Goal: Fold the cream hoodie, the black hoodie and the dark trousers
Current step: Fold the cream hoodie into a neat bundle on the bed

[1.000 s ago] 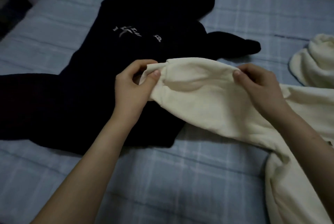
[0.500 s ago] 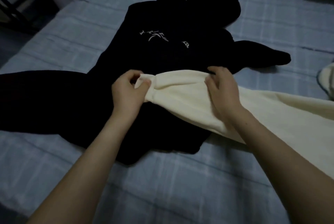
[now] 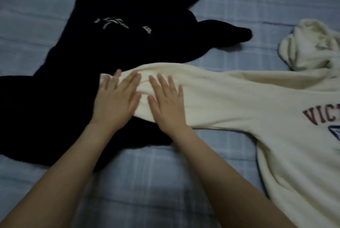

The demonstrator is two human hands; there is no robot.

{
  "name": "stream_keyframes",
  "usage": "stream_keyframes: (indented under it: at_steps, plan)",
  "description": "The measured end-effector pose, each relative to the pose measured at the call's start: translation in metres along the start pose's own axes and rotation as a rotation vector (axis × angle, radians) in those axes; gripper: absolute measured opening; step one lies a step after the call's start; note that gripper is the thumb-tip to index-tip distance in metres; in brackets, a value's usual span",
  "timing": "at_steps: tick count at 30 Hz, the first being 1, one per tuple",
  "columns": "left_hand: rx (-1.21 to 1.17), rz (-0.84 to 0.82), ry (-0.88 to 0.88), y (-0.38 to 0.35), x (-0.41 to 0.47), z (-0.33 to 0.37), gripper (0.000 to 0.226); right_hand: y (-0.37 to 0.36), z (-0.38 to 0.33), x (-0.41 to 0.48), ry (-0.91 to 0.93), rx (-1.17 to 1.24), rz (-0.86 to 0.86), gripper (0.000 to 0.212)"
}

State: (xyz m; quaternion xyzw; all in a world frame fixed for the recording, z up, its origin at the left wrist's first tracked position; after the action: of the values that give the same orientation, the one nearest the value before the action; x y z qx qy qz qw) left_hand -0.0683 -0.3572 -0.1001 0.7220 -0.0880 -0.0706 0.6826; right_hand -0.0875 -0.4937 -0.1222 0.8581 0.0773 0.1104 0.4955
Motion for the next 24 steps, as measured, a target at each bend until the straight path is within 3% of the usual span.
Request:
stream_keyframes:
  at_steps: [3,7,9,12,14,16,21,24]
  plan:
    - [0.028,0.015,0.063,0.013,-0.001,0.006,0.058,0.043,0.019,-0.026,0.013,0.077,0.047,0.058]
    - [-0.036,0.182,0.131,0.061,-0.017,0.073,0.057,0.126,0.095,-0.135,-0.155,-0.06,0.187,0.055]
    - [-0.263,0.181,0.023,0.068,-0.05,0.146,0.055,0.153,0.136,-0.203,-0.255,-0.16,0.162,0.055]
    - [-0.806,-0.078,-0.042,0.041,-0.117,0.26,0.048,0.158,0.181,-0.281,-0.345,-0.247,0.0,0.056]
    - [-1.074,-0.283,0.083,0.017,-0.151,0.318,0.051,0.145,0.202,-0.308,-0.321,-0.28,-0.115,0.056]
    - [-1.186,-0.376,0.25,-0.003,-0.17,0.353,0.059,0.131,0.213,-0.317,-0.275,-0.289,-0.167,0.056]
    - [-1.099,-0.213,0.407,-0.006,-0.19,0.372,0.058,0.128,0.218,-0.318,-0.197,-0.23,-0.145,0.057]
    - [-1.079,-0.202,0.659,0.002,-0.225,0.373,0.058,0.146,0.218,-0.333,-0.14,-0.209,-0.148,0.055]
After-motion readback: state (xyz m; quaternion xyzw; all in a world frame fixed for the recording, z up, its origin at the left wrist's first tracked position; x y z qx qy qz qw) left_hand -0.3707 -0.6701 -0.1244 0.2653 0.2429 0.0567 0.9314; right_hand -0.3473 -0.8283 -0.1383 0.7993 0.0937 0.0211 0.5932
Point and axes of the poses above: each hand's wrist, its own x-axis towards the middle knuckle, its own y-axis out of the back of the hand, z = x × y, the point moved 7 cm from there along x, towards the middle knuckle, and after that the axes turned 9 degrees about y, right-handed, at the moved point
